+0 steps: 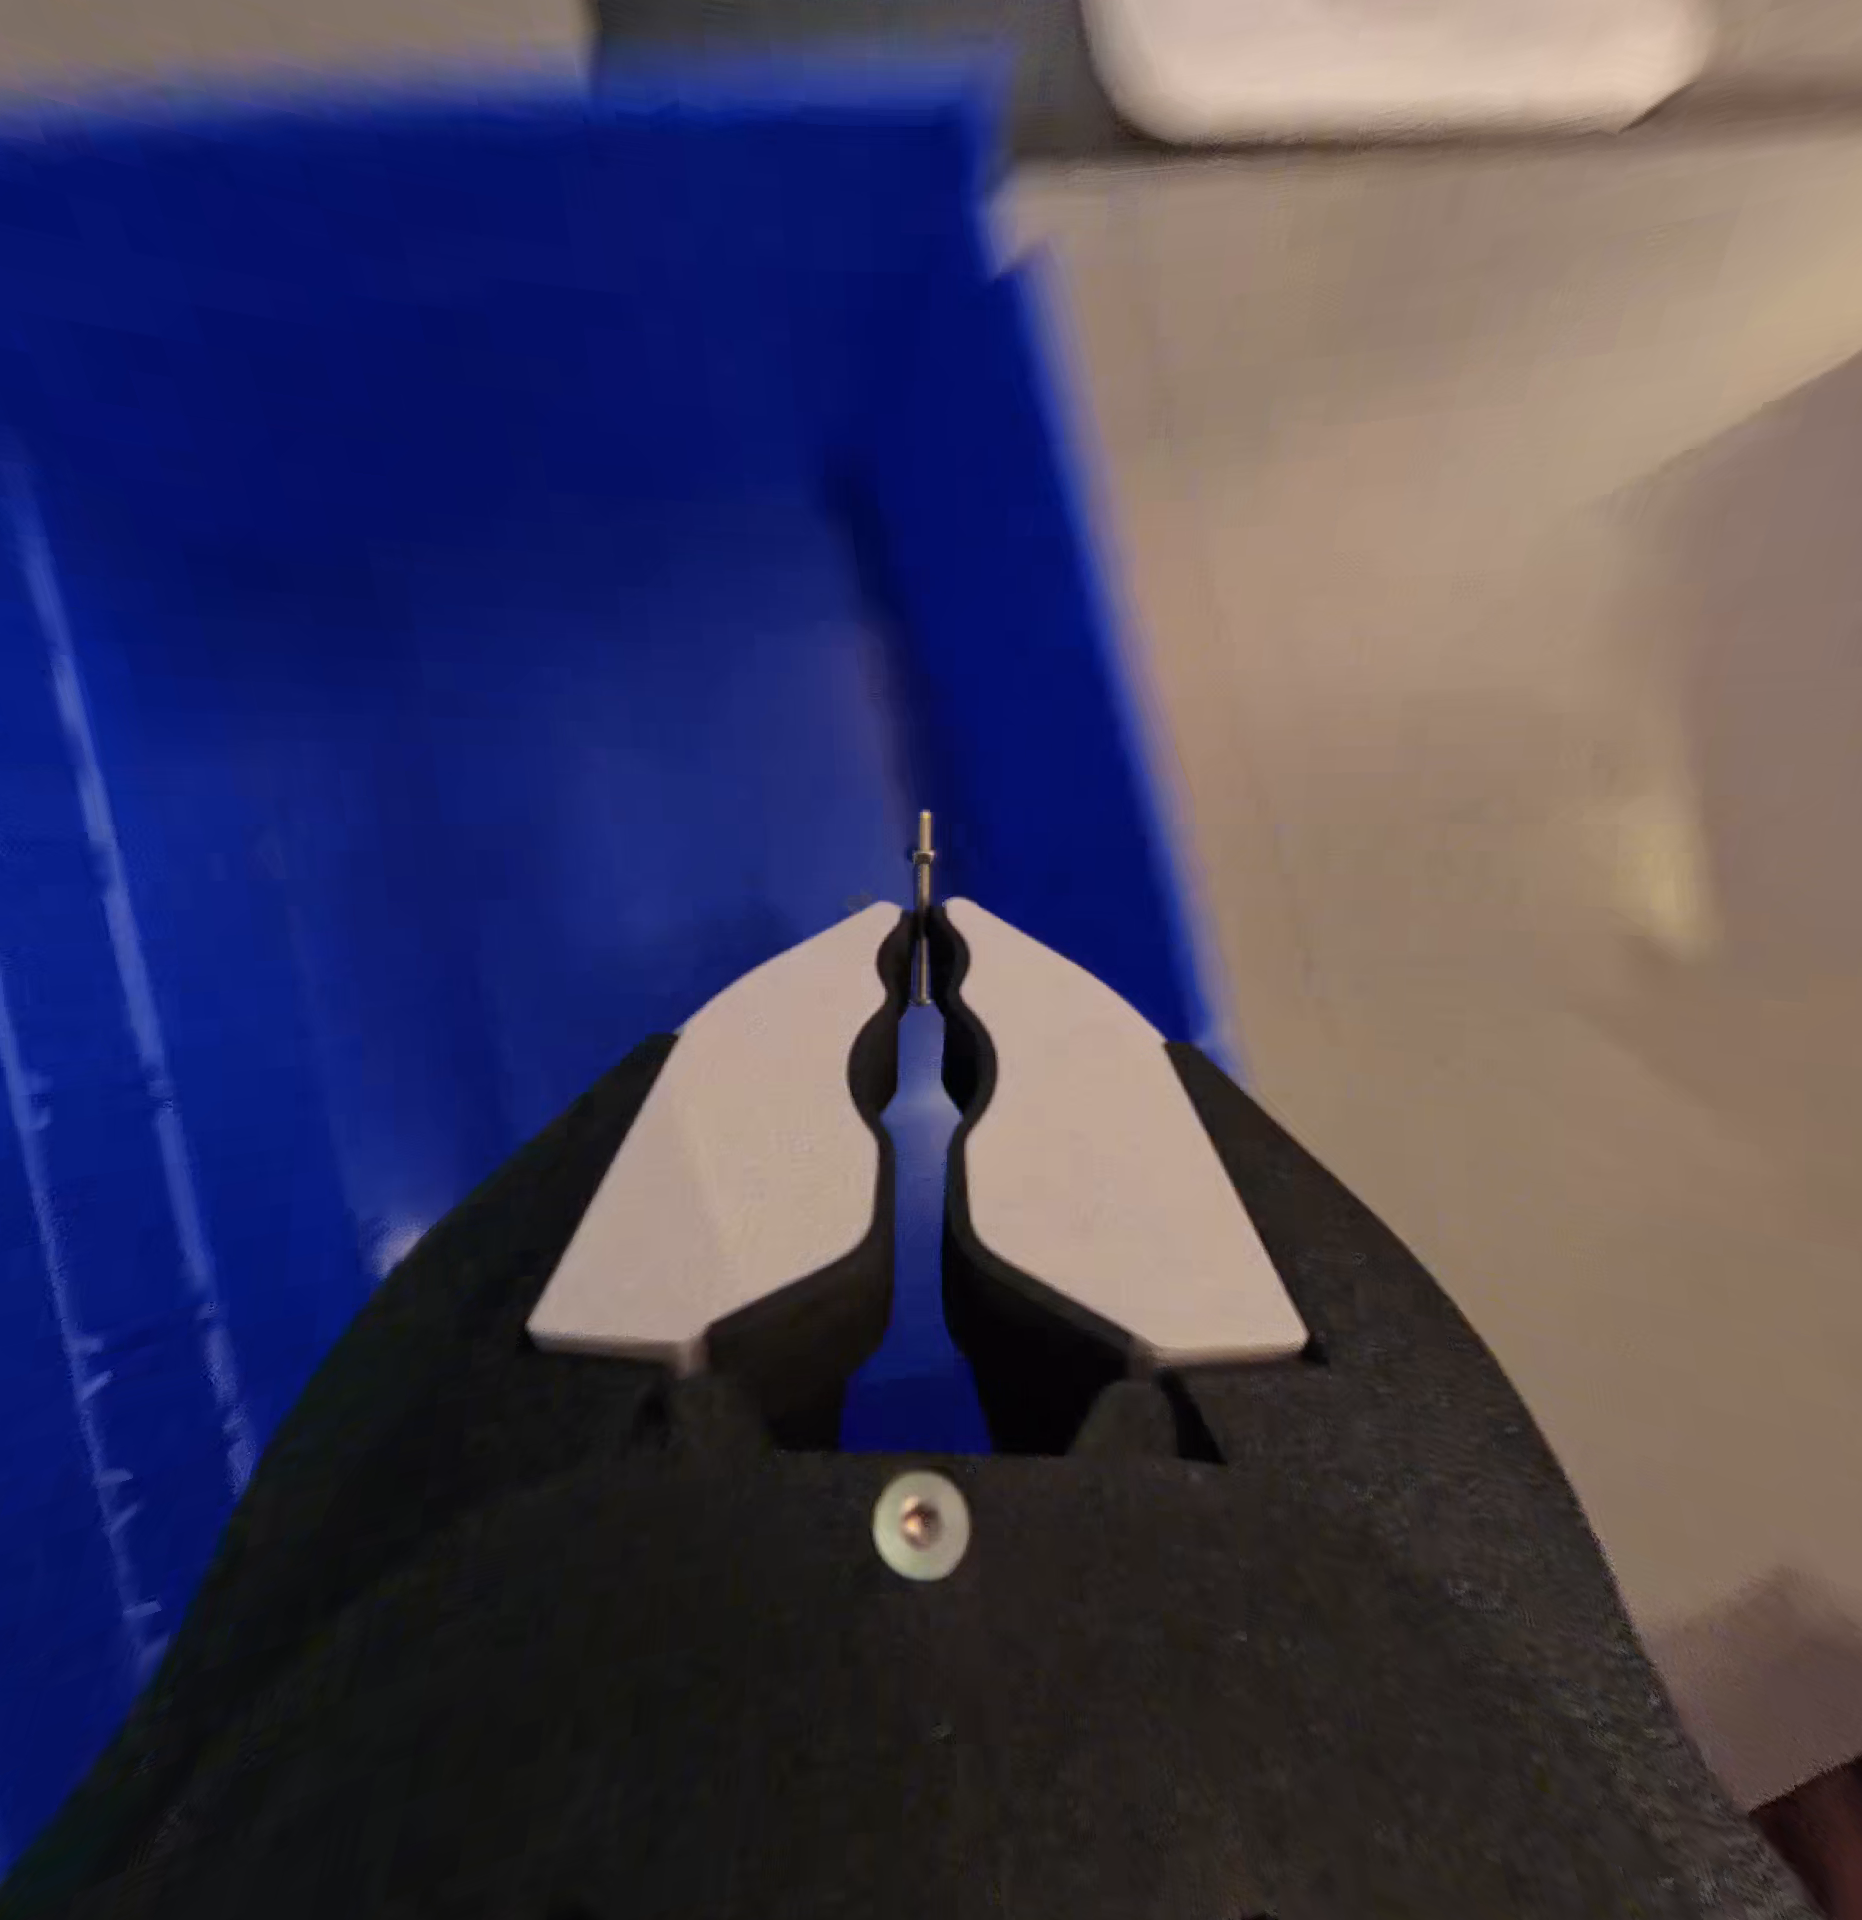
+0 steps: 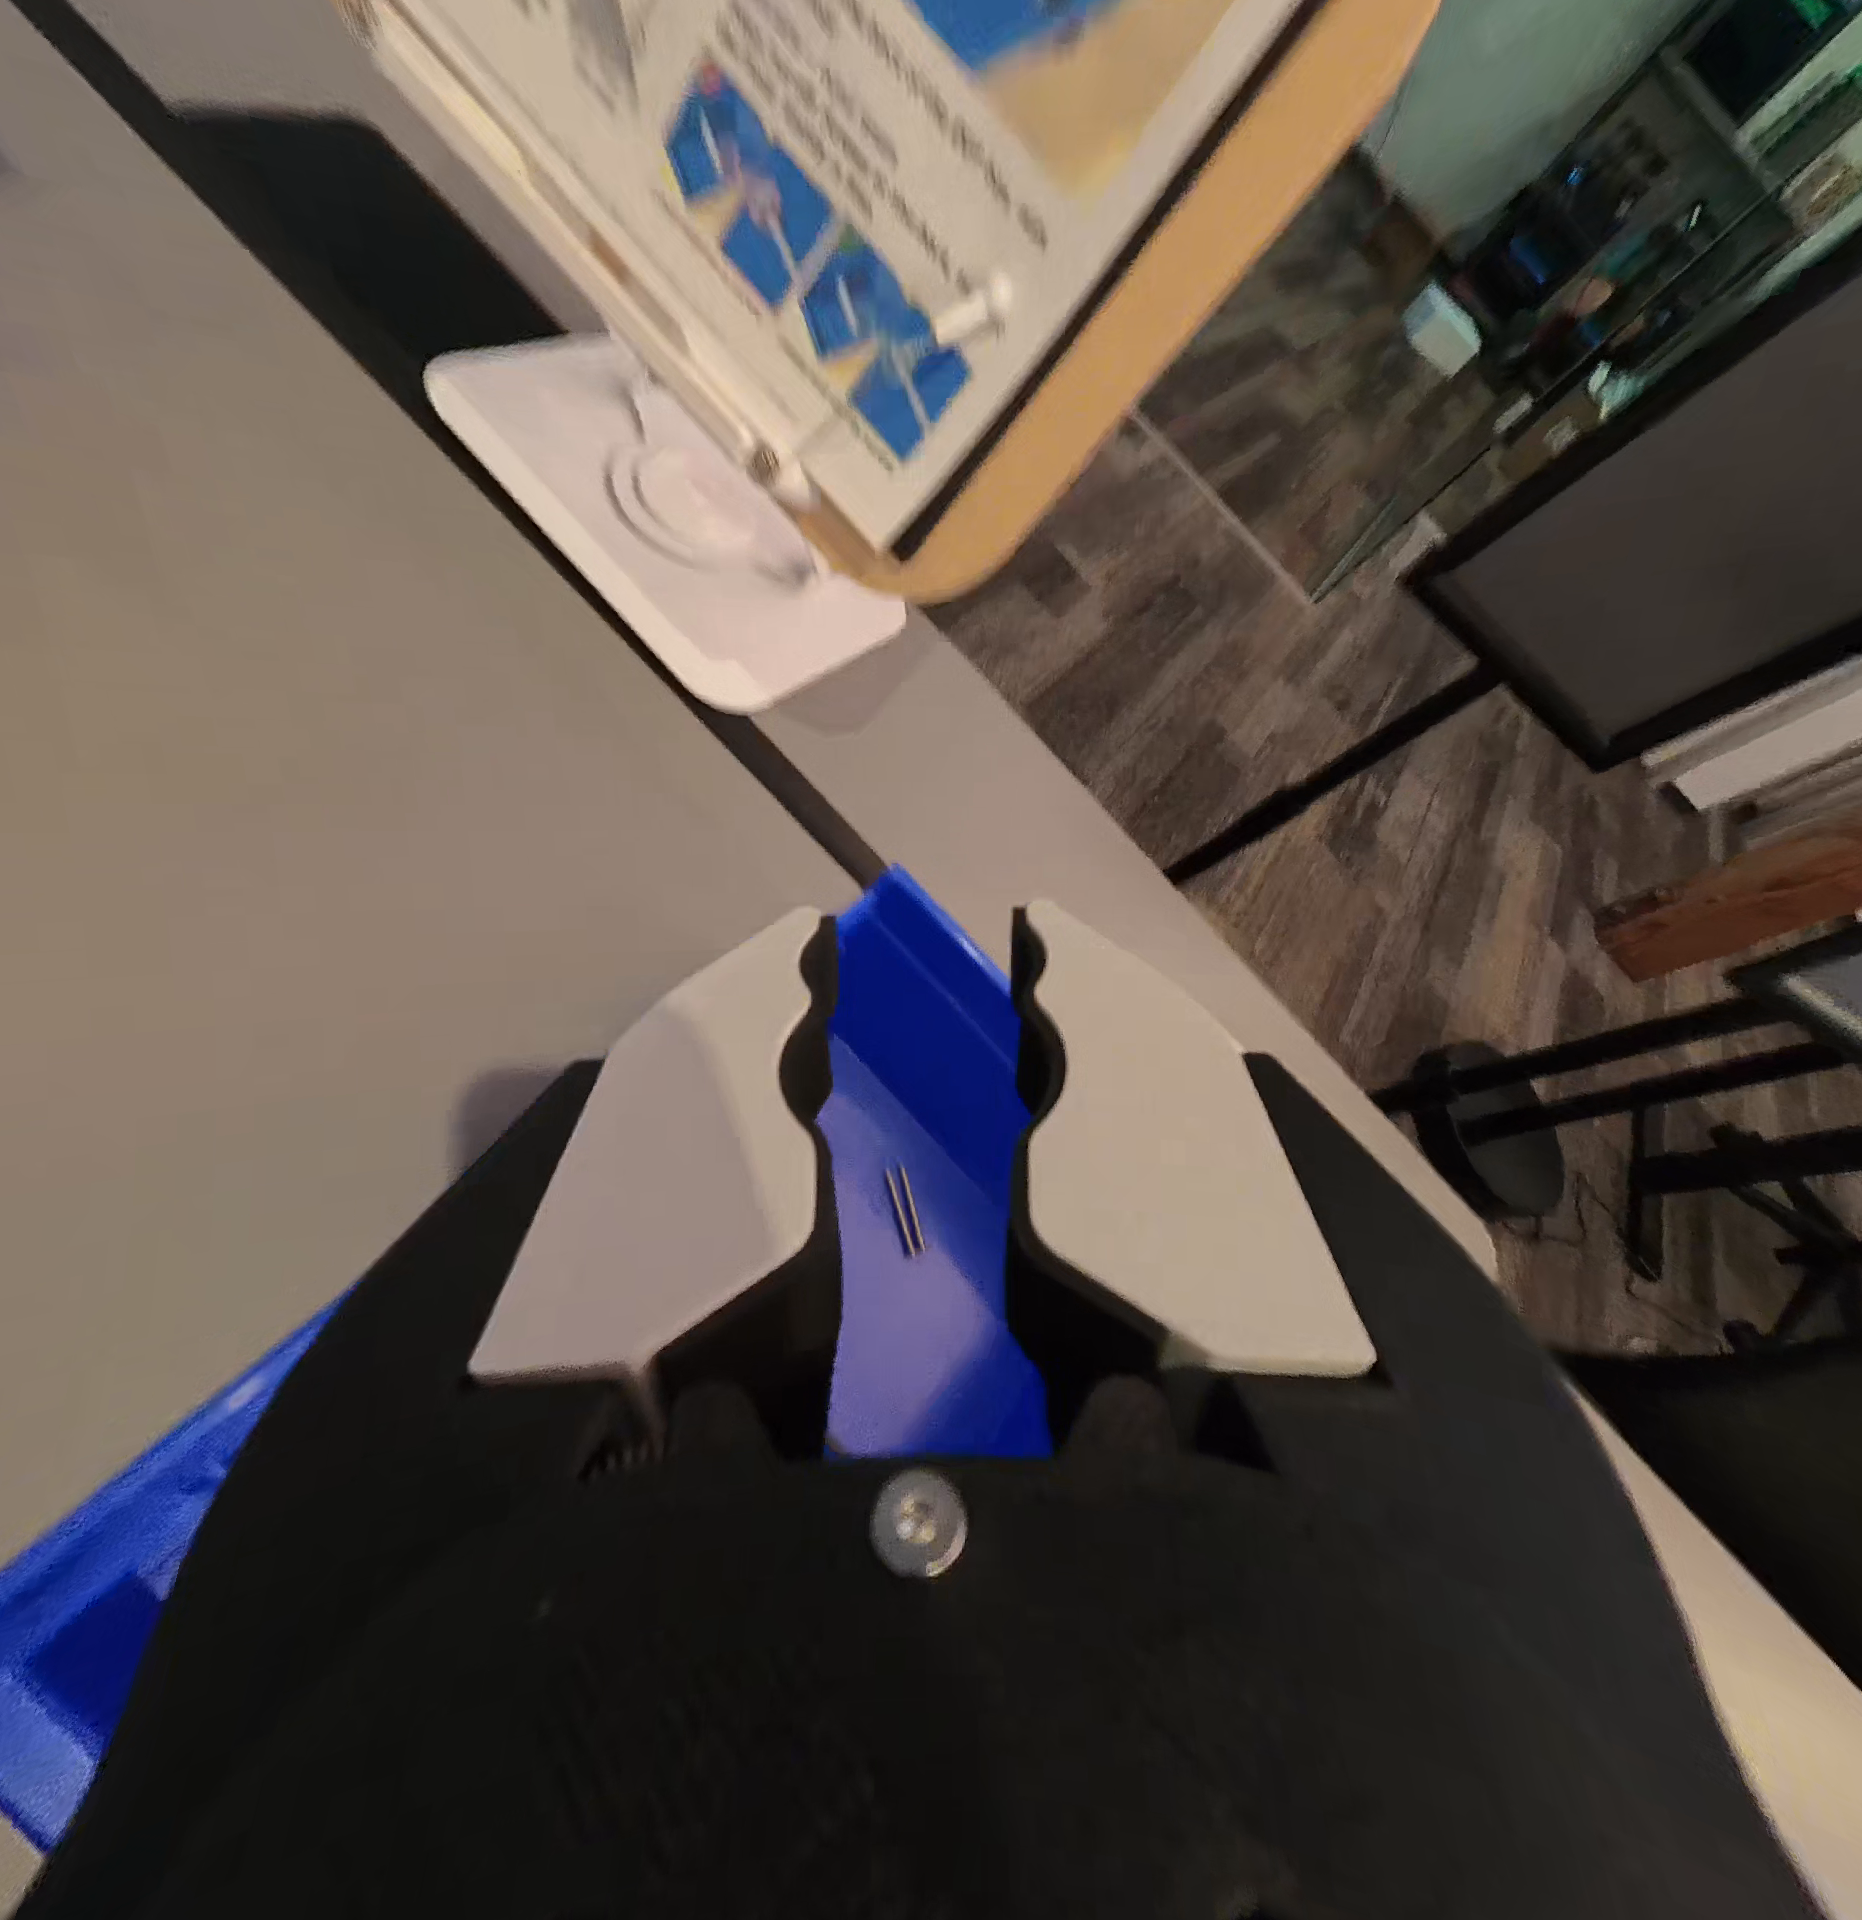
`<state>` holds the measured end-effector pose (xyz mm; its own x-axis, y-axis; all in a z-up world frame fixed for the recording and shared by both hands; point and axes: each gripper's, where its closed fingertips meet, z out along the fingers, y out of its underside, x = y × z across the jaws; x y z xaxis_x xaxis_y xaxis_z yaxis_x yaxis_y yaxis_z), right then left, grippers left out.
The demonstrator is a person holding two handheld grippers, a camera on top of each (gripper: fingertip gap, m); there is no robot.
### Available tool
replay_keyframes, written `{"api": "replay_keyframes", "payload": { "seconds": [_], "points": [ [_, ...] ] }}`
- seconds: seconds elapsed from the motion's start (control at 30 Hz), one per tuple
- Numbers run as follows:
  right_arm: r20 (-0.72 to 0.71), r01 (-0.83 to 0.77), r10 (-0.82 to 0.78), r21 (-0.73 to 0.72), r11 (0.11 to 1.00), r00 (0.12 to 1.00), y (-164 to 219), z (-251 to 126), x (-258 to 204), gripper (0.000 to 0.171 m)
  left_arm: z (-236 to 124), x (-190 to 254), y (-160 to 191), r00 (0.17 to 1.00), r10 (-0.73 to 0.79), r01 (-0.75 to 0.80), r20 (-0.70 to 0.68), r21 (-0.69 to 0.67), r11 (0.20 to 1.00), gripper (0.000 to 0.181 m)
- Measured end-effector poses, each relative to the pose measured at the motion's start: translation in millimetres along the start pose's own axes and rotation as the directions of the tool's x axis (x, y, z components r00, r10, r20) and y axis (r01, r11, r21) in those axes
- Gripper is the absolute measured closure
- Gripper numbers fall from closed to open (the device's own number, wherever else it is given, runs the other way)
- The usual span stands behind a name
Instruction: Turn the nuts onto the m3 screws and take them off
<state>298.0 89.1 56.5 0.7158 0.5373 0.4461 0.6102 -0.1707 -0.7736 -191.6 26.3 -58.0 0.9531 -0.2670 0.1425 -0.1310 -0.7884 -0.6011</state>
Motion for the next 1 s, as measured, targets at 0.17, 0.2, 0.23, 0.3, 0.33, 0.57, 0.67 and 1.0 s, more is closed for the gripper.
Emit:
{"api": "replay_keyframes", "payload": {
  "seconds": [0.17,0.2,0.23,0.3,0.33,0.57,0.67,1.0],
  "points": [
    [0.282,-0.043,-0.045,0.298,0.954,0.958,-77,-19,-80,0.139,-53,163,-50,0.906,0.312,-0.194,-0.287,0.374,0.907,0.179],
    [0.352,-0.055,-0.072,0.338,0.94,0.933,-89,-25,-99,0.139,-56,196,-52,0.855,0.379,-0.227,-0.354,0.403,0.887,0.179],
    [0.418,-0.077,-0.093,0.372,0.925,0.904,-99,-31,-117,0.139,-58,225,-54,0.804,0.427,-0.243,-0.413,0.428,0.871,0.179],
    [0.563,-0.181,-0.109,0.434,0.883,0.819,-118,-51,-145,0.139,-63,275,-59,0.679,0.487,-0.242,-0.55,0.458,0.855,0.179],
    [0.634,-0.259,-0.1,0.448,0.856,0.767,-127,-62,-153,0.139,-67,297,-60,0.604,0.495,-0.227,-0.624,0.461,0.858,0.179],
    [0.844,-0.551,-0.035,0.381,0.742,0.536,-146,-98,-149,0.152,-69,348,-64,0.435,0.549,-0.203,-0.714,0.516,0.832,0.179],
    [0.867,-0.554,-0.031,0.345,0.758,0.497,-146,-95,-158,0.152,-75,345,-72,0.428,0.564,-0.108,-0.706,0.579,0.808,0.179],
    [0.893,-0.596,0.02,0.283,0.752,0.449,-146,-78,-164,0.154,-86,343,-82,0.384,0.559,-0.049,-0.735,0.589,0.807,0.179]
  ]
}}
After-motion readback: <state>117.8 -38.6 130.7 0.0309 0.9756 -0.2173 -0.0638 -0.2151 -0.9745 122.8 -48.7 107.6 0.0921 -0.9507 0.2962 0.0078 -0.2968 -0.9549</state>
